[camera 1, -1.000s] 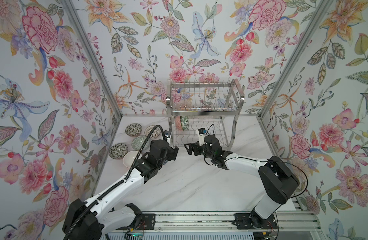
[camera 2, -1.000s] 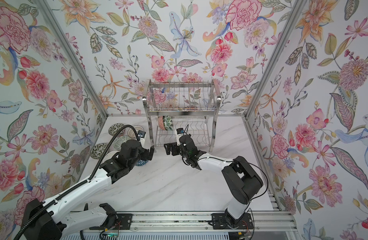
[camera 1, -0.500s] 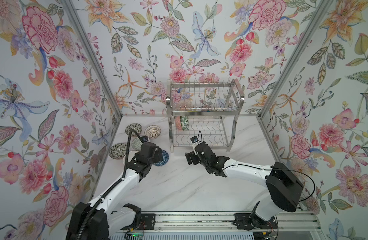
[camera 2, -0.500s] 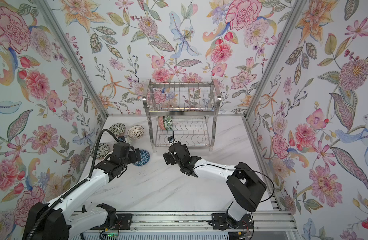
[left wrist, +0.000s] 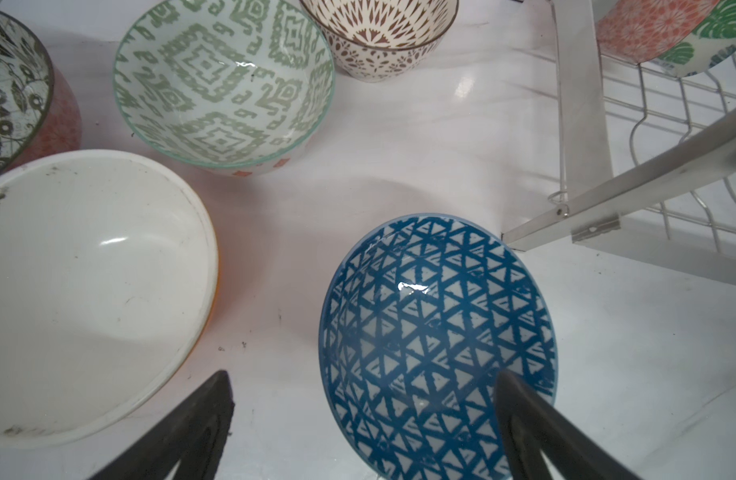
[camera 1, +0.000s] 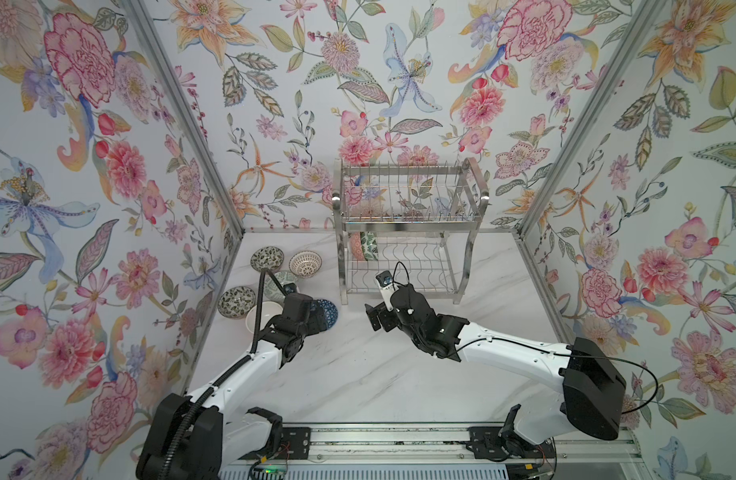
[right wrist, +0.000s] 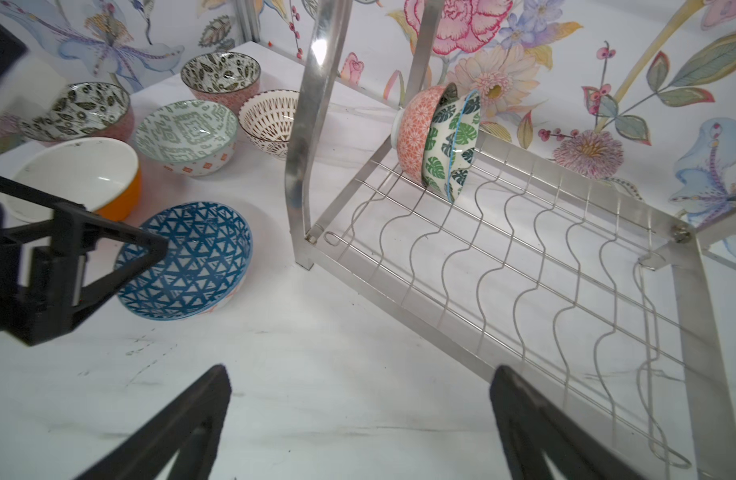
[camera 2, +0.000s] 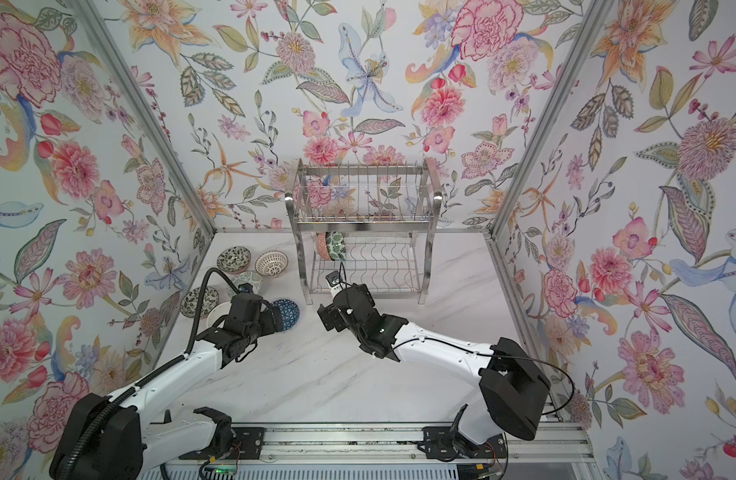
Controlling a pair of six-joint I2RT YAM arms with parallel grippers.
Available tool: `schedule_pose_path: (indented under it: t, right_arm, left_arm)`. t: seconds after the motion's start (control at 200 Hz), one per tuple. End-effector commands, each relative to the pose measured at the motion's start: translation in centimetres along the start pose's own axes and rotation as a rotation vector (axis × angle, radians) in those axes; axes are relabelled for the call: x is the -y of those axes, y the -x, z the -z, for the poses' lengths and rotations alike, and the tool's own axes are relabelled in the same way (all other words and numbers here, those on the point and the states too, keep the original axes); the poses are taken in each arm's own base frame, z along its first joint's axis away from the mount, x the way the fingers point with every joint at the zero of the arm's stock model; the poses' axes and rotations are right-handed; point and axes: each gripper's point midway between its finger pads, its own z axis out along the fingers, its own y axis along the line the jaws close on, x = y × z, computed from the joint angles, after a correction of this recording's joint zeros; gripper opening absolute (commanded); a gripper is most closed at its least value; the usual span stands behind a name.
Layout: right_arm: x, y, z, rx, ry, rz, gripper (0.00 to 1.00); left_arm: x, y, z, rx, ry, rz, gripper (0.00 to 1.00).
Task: Load the bowls into the dish rack
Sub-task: 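Lower the left gripper onto the blue triangle-pattern bowl while the right gripper backs off, then drag the blue bowl with the left gripper toward the right gripper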
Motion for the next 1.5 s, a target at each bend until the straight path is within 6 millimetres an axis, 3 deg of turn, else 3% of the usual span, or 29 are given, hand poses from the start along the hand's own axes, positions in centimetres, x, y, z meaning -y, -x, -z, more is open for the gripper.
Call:
schedule_pose_path:
  t: [0.0,0.265,0.44,0.826,1.136,1.281,1.496]
  right_arm:
    - [-1.5,0.4,0.3,0.024,0.098,-0.026,0.99]
    - [-1.6,0.8,0.5,0.046,0.109,-0.042,0.99]
    - [-1.4,0.7,0.3,0.042,0.104,-0.05,0.99]
    - [-1.3,-0.1,-0.3,0.023,0.107,-0.072,0.99]
    - [-1.3,-0.6,-0.8,0.01,0.108,-0.093,0.99]
    - [-1.0,-0.7,-0.8,0.009,0.099,-0.104,0.99]
    - [0.5,-0.5,-0.5,0.015,0.074,-0.147,0.99]
  left_arm:
    - [-0.2,-0.6,-0.7,-0.011,-0.013,0.04,0.97]
    - [0.0,-1.2,-1.5,-0.015,-0.025,0.038,0.82]
    - [-0.1,-1.5,-2.1,-0.027,-0.014,0.017,0.57]
    - [-1.4,-2.7,-2.5,-0.027,0.03,0.0,0.43]
    - [-0.8,-2.2,-2.3,-0.002,-0.007,0.005,0.1]
    - [-0.6,-2.1,-2.1,0.005,-0.024,0.001,0.0]
    - [0.7,-1.9,-1.2,-0.001,-0.102,-0.003,0.0]
